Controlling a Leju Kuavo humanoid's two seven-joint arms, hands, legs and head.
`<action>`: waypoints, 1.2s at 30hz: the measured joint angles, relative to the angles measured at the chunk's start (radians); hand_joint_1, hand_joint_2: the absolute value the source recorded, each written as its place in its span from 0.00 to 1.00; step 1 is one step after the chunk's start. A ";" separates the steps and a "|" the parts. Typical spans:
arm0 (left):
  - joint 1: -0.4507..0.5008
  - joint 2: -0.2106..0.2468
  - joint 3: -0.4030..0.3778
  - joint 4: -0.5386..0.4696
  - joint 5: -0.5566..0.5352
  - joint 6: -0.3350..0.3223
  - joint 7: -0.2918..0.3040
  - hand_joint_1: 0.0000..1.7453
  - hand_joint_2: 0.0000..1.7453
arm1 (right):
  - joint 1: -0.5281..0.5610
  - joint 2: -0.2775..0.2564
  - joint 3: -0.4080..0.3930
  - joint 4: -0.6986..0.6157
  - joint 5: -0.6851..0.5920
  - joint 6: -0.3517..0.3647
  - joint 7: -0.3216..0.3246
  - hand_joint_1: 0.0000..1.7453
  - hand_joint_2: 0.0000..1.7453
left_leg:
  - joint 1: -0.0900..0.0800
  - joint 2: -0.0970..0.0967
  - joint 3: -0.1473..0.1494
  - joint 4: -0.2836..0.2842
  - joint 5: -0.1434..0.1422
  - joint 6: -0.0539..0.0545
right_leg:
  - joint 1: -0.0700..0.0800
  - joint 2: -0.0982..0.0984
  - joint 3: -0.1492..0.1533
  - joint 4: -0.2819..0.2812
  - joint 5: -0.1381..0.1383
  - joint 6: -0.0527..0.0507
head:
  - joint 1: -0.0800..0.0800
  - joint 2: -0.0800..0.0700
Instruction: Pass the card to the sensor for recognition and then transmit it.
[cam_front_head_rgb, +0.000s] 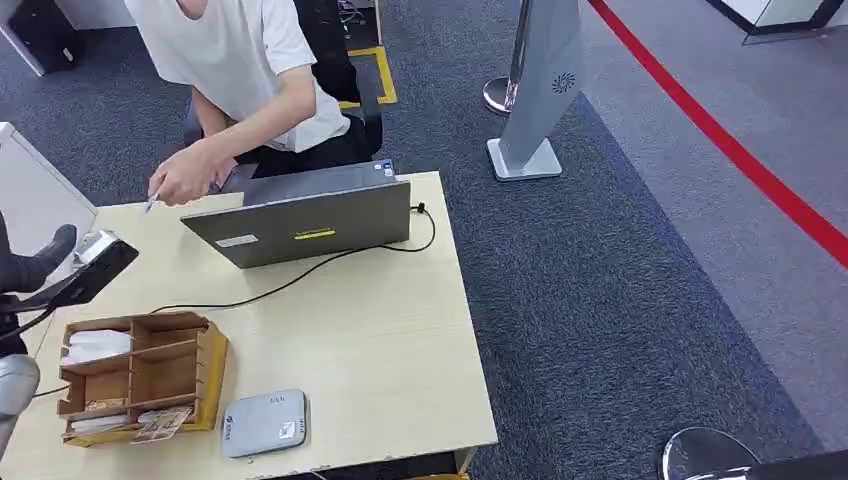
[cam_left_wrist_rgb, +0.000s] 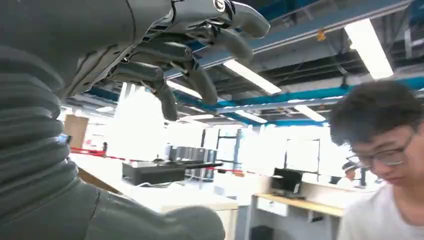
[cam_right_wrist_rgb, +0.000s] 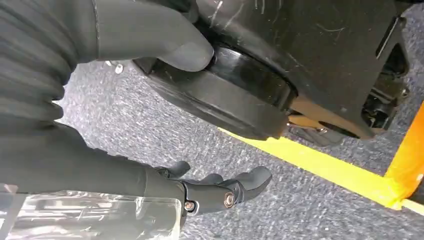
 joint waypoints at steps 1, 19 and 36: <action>0.018 0.001 0.000 -0.026 0.000 0.000 0.000 0.00 1.00 | 0.003 -0.003 0.000 -0.009 0.000 -0.010 0.003 0.00 1.00 | 0.000 0.000 0.000 0.000 0.000 0.000 | 0.000 0.000 0.000 0.000 0.000 0.000 | 0.000 0.000; 0.504 0.134 -0.062 -0.569 -0.034 -0.176 -0.028 0.00 1.00 | 0.063 -0.078 -0.031 -0.216 0.072 -0.137 0.114 0.00 1.00 | 0.000 0.000 -0.003 0.000 -0.001 0.000 | 0.000 0.000 -0.003 0.000 -0.001 0.001 | 0.000 0.000; 0.695 0.231 -0.211 -0.588 0.088 -0.257 0.123 0.00 1.00 | 0.069 -0.098 -0.056 -0.264 0.114 -0.137 0.158 0.00 1.00 | 0.000 -0.001 -0.004 0.000 -0.001 0.000 | 0.000 -0.001 -0.003 0.000 -0.001 0.001 | 0.000 0.000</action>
